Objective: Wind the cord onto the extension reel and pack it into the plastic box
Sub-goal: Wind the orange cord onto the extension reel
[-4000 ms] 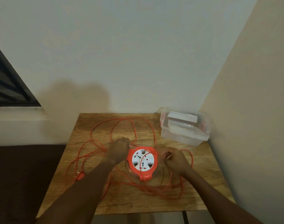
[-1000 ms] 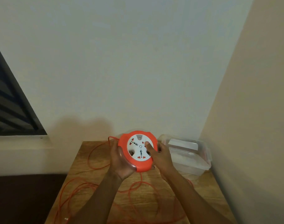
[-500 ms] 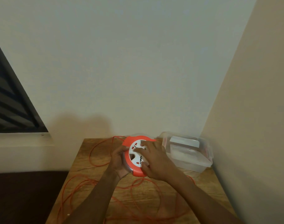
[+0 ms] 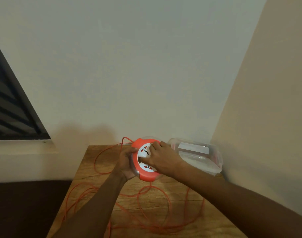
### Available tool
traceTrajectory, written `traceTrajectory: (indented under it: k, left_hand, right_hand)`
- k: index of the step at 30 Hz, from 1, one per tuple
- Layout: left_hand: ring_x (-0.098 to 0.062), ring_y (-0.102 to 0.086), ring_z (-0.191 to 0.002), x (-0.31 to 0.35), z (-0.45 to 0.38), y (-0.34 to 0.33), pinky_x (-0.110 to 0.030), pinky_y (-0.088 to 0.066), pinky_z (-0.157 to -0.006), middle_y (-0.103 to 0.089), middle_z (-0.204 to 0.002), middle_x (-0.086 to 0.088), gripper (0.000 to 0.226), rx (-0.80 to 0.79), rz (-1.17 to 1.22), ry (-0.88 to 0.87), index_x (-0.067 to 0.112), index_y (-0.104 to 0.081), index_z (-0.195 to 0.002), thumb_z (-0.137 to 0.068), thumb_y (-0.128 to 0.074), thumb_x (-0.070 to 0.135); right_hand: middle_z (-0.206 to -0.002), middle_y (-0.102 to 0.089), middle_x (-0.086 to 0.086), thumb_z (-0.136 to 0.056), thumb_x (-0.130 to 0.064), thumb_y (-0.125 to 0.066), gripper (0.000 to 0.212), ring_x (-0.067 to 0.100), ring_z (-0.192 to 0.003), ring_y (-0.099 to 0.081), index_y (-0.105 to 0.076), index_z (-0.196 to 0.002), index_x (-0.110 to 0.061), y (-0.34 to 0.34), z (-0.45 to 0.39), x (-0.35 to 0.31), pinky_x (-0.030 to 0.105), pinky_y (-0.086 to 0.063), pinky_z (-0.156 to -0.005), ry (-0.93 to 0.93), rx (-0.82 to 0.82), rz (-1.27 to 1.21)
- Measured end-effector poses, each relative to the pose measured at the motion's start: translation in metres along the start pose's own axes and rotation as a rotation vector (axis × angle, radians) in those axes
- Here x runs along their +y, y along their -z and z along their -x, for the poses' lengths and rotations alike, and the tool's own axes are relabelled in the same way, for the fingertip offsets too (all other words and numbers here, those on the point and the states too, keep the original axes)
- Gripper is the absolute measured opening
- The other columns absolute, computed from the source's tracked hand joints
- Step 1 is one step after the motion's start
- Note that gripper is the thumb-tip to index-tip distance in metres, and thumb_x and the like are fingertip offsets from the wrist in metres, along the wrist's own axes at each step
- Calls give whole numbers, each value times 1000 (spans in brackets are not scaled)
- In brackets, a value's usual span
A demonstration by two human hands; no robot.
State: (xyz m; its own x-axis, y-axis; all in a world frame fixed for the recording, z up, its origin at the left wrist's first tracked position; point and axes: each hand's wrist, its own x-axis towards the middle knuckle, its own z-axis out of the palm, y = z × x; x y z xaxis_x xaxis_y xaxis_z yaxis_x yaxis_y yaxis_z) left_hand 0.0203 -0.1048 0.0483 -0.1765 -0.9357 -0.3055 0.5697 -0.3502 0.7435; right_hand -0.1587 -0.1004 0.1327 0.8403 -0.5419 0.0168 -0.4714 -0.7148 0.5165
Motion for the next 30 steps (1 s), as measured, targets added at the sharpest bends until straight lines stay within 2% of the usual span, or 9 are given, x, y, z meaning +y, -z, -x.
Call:
traceTrajectory:
  k: [6, 9, 13, 16, 18, 20, 22, 25, 30]
  left_hand:
    - [-39, -78, -91, 27, 0, -16, -48, -65, -71, -78, -115, -21, 53, 78, -160, -88, 6, -72, -125, -88, -73, 43]
    - [-36, -80, -93, 29, 0, -28, -46, -66, -72, -80, -113, -18, 46, 139, -236, -192, 6, -66, -132, -98, -67, 36]
    - [-41, -73, -112, 19, 6, -46, -62, -58, -98, -76, -123, -17, 38, 221, -276, -322, 11, -66, -133, -104, -61, 35]
    - [-33, -73, -112, 8, 11, -58, -54, -61, -96, -75, -126, -10, 35, 288, -526, -479, 15, -67, -133, -103, -63, 34]
    - [-27, -76, -106, 4, 12, -58, -44, -65, -89, -78, -120, -2, 31, 324, -631, -544, 19, -70, -128, -101, -66, 34]
    - [-29, -79, -99, 6, 13, -53, -41, -67, -80, -82, -108, -1, 19, 304, -556, -514, 22, -75, -115, -102, -66, 33]
    - [-37, -78, -101, 12, 12, -48, -50, -65, -84, -81, -109, -11, 25, 264, -381, -443, 13, -75, -116, -103, -63, 32]
    - [-40, -74, -111, 17, 10, -46, -59, -60, -95, -77, -121, -18, 36, 248, -215, -339, 7, -68, -130, -105, -60, 32]
    - [-39, -77, -106, 28, 12, -37, -51, -65, -81, -78, -121, -17, 39, 220, -139, -274, 10, -67, -131, -103, -62, 37]
  right_hand:
    - [-128, -60, 22, -86, -42, -73, 77, 40, -113, -59, -32, -149, -28, -4, -9, 12, 48, -48, -94, -17, -1, 31]
    - [-131, -63, 14, -85, -52, -66, 75, 36, -110, -63, -36, -148, -26, -5, -13, 8, 46, -50, -93, -238, 10, -149]
    - [-128, -67, 2, -80, -60, -59, 69, 27, -109, -66, -50, -141, -29, -10, -18, -5, 38, -54, -86, -755, 145, -734]
    - [-129, -66, 5, -84, -58, -64, 62, 28, -110, -65, -58, -132, -20, -9, -25, -19, 38, -56, -92, -1208, 161, -1482]
    - [-110, -73, 9, -86, -54, -66, 59, 24, -89, -71, -57, -127, -13, -7, -25, -23, 35, -61, -77, -1463, 118, -1910]
    - [-83, -77, 9, -90, -45, -65, 45, 13, -54, -64, -58, -114, -7, -6, -20, -24, 24, -53, -49, -1466, 75, -2169]
    - [-75, -76, 12, -86, -36, -67, 33, 13, -43, -57, -64, -102, -7, -5, -13, -23, 25, -47, -42, -1309, 76, -2092]
    - [-78, -71, 4, -72, -34, -71, 37, 19, -65, -66, -62, -97, -8, 0, -1, -22, 33, -52, -54, -1091, 156, -1535]
    - [-114, -68, 3, -86, -33, -64, 44, 23, -96, -67, -54, -129, -24, 0, 20, -1, 33, -54, -70, -578, 242, -665]
